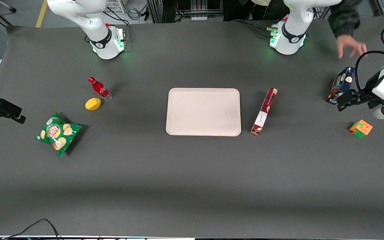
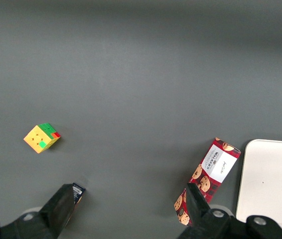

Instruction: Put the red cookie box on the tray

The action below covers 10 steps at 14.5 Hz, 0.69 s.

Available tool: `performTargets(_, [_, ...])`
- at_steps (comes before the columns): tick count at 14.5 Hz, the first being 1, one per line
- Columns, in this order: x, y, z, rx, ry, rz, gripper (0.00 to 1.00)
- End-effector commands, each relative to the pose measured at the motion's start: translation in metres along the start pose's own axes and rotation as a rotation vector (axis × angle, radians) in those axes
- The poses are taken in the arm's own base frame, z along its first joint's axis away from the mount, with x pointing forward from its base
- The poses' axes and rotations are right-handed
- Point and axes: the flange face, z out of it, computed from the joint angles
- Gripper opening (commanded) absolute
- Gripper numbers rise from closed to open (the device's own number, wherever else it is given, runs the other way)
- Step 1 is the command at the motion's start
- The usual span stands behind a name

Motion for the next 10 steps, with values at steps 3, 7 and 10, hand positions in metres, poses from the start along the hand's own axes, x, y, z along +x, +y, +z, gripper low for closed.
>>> performTargets(3, [-0.002, 0.004, -0.002, -0.009, -0.037, 0.06, 1.0])
performTargets(7, [-0.008, 0.013, 0.016, -0.02, -0.089, 0.142, 1.0])
performTargets(10, [-0.019, 0.048, 0.032, -0.015, -0.139, 0.211, 1.0])
